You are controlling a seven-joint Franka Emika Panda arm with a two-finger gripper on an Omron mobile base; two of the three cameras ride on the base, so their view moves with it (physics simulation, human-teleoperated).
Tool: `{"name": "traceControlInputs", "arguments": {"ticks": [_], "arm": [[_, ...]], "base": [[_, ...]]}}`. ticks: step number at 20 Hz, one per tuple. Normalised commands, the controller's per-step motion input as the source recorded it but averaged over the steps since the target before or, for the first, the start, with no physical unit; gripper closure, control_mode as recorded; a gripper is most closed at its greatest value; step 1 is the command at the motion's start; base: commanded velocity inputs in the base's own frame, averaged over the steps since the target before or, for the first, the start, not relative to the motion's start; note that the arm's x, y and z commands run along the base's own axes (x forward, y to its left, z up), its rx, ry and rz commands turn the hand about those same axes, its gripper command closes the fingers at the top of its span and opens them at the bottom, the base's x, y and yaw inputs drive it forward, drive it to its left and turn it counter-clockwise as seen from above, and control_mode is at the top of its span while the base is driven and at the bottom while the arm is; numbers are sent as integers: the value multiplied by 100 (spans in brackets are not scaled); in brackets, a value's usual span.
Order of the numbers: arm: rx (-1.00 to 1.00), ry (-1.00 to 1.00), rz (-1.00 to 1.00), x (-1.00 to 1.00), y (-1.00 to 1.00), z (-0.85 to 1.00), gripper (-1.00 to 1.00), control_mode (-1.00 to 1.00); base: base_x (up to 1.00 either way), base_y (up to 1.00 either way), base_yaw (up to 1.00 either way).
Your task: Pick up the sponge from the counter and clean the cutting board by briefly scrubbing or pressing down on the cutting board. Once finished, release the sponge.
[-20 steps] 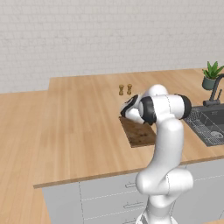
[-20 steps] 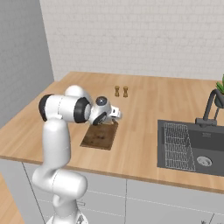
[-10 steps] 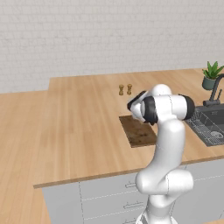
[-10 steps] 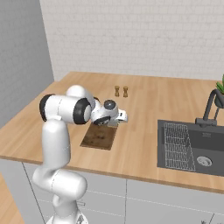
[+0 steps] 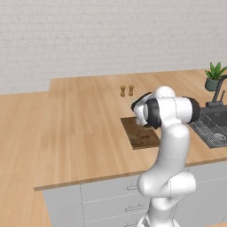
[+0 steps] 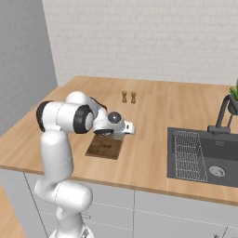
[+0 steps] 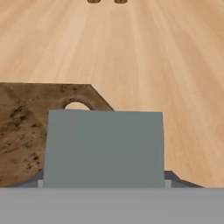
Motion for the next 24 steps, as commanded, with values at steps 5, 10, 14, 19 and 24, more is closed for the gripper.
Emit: {"name": "traceControlInputs", "arguments": {"ticks": [5,10,14,19,24], "arm": [[0,-3,-5,-59,0,-20,100,-100],[0,-6,-8,-73,0,-22,100,-100],[0,-7,-8,-81,0,-21,100,-100],[0,-6,-6,-81,0,-17,100,-100],[0,-2,-4,-56,0,-4,100,-100]], "base": [[0,0,0],[0,0,0],[0,0,0],[0,0,0],[0,0,0]]}}
